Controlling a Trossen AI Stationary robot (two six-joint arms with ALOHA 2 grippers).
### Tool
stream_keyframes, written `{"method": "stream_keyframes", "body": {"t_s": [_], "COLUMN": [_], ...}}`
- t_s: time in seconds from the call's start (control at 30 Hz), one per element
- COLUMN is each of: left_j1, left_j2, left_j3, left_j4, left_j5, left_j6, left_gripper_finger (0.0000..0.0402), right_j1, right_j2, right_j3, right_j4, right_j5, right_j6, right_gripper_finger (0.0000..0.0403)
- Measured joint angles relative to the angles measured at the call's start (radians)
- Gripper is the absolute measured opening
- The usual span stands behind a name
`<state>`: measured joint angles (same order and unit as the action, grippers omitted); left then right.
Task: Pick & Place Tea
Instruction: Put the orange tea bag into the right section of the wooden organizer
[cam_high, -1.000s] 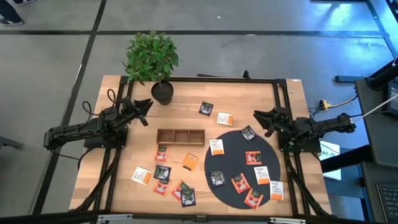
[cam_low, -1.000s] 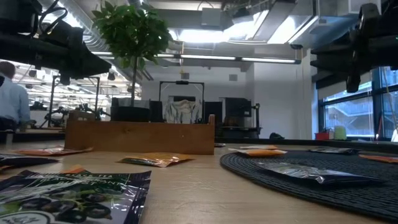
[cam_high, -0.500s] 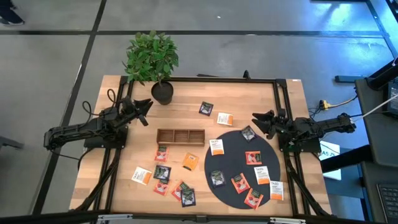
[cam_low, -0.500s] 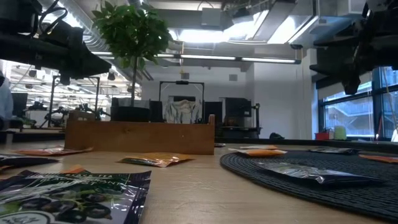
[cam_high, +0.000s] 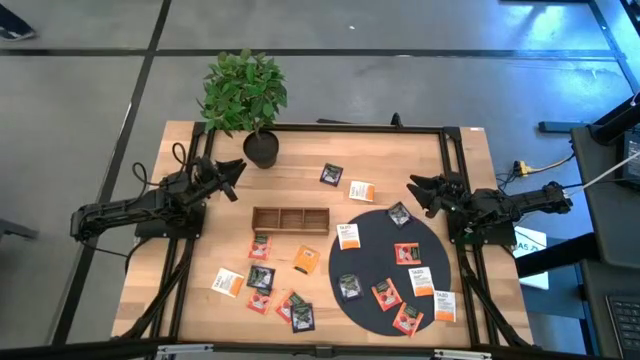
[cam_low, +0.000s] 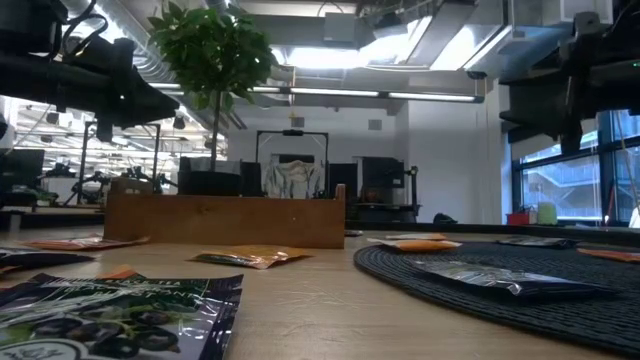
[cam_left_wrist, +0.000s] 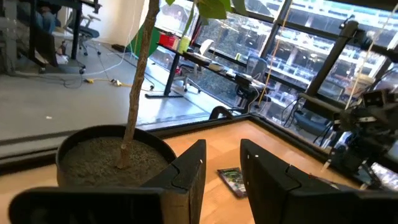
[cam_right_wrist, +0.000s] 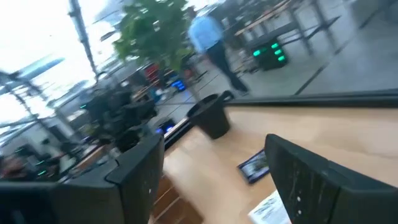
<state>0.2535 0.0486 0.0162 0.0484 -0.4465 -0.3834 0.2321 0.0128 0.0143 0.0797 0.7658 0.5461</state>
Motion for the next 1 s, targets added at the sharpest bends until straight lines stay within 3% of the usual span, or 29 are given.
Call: {"method": "stream_keyframes", "body": {"t_s": [0.17,0.27,0.33,0.43,0.8,0.9,1.0], "left_j1": [0.0,-0.001,-0.007,-0.03,-0.217,-0.305,-0.415], "left_j2": [0.0,0.001,0.014,0.078,0.612,0.759,0.886], "left_j3": [0.0,0.001,0.031,0.115,0.671,0.781,0.842], "left_j4": [0.004,0.081,0.085,0.001,-0.722,-0.862,-0.897], "left_j5": [0.055,0.163,0.238,0.268,0.419,0.418,0.418], "left_j6": [-0.006,0.011,0.033,0.077,0.224,0.202,0.143], "left_gripper_finger": [0.0095,0.0095,0.0095,0.0095,0.0095,0.0095,0.0093], "right_j1": [0.0,0.0,0.0,0.0,0.0,0.0,0.0], "right_j2": [0.0,0.0,0.0,0.0,0.0,0.0,0.0], "right_j3": [0.0,0.0,0.0,0.0,0.0,0.0,0.0], "right_j4": [-0.006,-0.007,-0.007,-0.007,-0.006,-0.006,-0.007], "right_j5": [0.102,0.144,0.17,0.206,0.292,0.306,0.306], "right_j6": [-0.029,-0.033,-0.032,-0.032,-0.027,-0.027,-0.029], "right_gripper_finger": [0.0279,0.0279,0.0279,0.0279,0.0279,0.0279,0.0279]}}
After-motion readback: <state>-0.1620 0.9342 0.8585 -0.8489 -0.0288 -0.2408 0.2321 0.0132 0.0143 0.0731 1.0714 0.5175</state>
